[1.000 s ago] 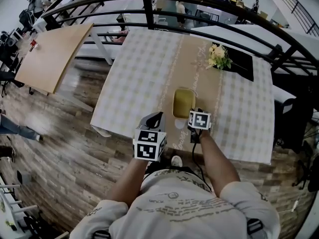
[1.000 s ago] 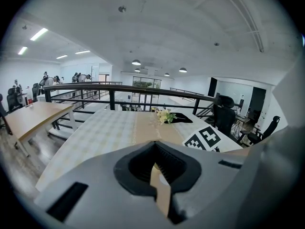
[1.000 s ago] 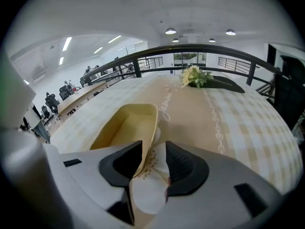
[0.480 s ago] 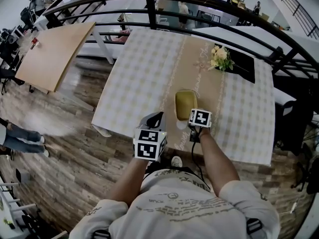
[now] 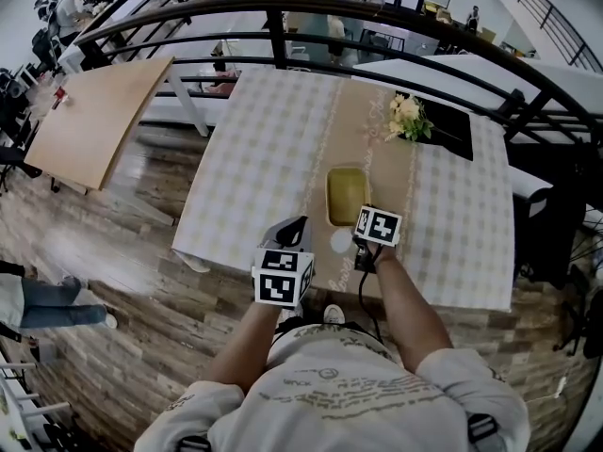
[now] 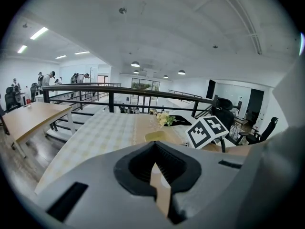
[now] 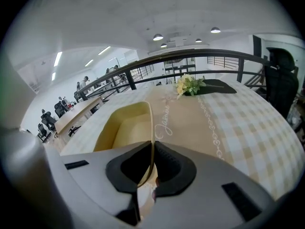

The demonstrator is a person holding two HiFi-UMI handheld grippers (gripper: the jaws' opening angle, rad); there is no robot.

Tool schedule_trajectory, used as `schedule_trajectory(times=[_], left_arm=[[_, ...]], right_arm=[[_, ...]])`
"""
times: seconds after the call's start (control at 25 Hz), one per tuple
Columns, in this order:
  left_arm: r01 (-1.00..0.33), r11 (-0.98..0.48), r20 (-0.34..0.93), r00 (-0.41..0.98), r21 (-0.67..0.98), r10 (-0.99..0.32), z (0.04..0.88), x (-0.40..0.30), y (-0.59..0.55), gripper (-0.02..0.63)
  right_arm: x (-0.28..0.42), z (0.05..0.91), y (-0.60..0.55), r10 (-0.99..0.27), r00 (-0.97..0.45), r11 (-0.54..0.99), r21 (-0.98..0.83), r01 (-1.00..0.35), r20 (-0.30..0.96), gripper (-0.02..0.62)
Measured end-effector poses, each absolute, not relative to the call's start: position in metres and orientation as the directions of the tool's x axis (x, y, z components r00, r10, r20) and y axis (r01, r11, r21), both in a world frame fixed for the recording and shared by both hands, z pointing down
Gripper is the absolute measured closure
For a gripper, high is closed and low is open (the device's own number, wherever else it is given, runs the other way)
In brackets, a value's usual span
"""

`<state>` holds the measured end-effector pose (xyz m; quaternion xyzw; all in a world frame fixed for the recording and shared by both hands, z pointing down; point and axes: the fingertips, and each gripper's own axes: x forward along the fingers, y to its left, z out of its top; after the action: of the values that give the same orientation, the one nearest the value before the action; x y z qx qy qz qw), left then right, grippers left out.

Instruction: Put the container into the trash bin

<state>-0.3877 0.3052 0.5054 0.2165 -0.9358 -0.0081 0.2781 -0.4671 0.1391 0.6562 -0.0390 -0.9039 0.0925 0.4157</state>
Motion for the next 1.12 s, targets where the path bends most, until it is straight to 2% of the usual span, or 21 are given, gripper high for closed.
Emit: schedule_trajectory(times=[0.68,0.92,1.12], left_arm=[[-0.444,0.887,0.455,-0.768,0.127,-0.45,0.481,-0.398,0.305,0.601],[-0.5,0.857,0.45,-0.742,0.123,-0.497,0.477,-0.4,0.3,0.601],[-0.589,0.796,0.444,-0.682,0.138,-0.582,0.478,-0.4,0.274,0.601]], right_arm=[[-0.437,0.539,0.146,0.158,-0.779,0.97,-0.241,0.009,0.606,0.578],[-0.427,0.53,0.139,0.113,-0.793,0.964,-0.26,-0.059,0.599,0.578],[-0.407,0.528,0.113,0.025,-0.804,0.951,-0.263,-0.164,0.594,0.578]])
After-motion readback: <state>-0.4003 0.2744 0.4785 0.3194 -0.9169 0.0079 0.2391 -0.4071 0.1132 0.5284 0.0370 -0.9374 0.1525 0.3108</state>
